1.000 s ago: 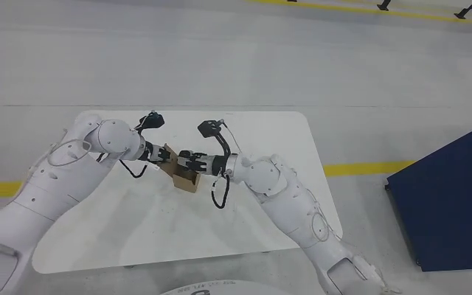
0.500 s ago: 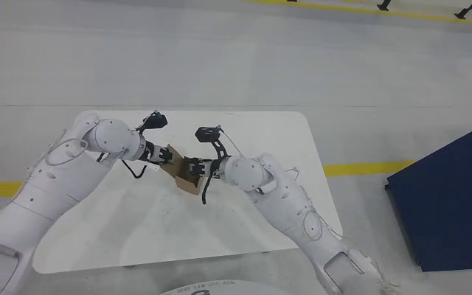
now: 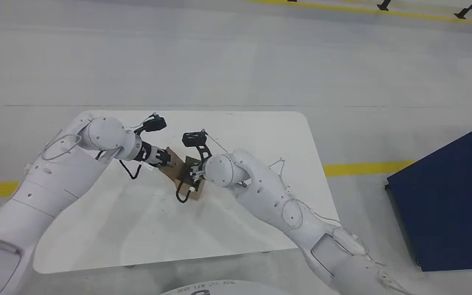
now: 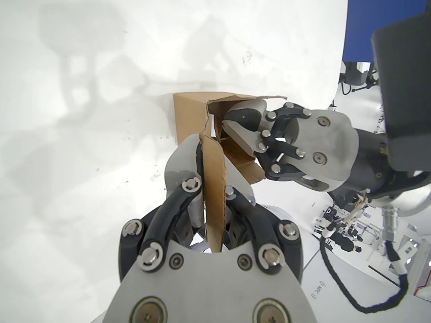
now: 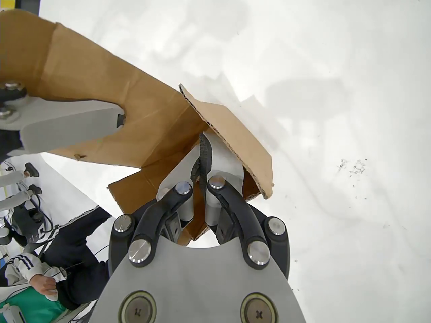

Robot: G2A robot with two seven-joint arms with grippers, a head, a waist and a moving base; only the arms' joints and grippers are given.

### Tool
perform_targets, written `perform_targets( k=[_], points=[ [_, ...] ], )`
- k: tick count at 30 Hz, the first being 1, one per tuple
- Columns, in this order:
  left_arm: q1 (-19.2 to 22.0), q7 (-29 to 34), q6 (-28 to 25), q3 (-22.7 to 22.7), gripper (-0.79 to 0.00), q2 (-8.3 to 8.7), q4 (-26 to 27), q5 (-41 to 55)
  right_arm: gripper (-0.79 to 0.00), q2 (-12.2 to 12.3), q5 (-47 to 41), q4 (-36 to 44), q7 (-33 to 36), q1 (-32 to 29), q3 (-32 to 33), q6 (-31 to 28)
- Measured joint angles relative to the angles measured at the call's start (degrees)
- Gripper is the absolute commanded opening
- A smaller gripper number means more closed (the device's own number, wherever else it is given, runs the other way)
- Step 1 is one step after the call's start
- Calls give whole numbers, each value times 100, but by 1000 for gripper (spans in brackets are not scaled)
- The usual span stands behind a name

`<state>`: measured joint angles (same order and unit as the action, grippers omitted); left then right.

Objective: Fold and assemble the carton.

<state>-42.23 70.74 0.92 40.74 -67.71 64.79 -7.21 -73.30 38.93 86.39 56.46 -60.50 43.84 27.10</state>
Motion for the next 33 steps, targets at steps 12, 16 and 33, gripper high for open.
perform_targets(
  k=[12, 16, 33],
  points=[
    [-117, 46, -309, 64, -785, 38, -84, -78, -785, -247, 256, -650, 396, 519, -519, 482],
    [-197, -36, -365, 118, -785, 77, -23, -201, -785, -325, 285, -818, 477, 648, -644, 482],
    [-547, 60, -312, 644, -785, 339, 788, -483, -785, -603, 408, -1744, 562, 837, -1070, 251]
  ],
)
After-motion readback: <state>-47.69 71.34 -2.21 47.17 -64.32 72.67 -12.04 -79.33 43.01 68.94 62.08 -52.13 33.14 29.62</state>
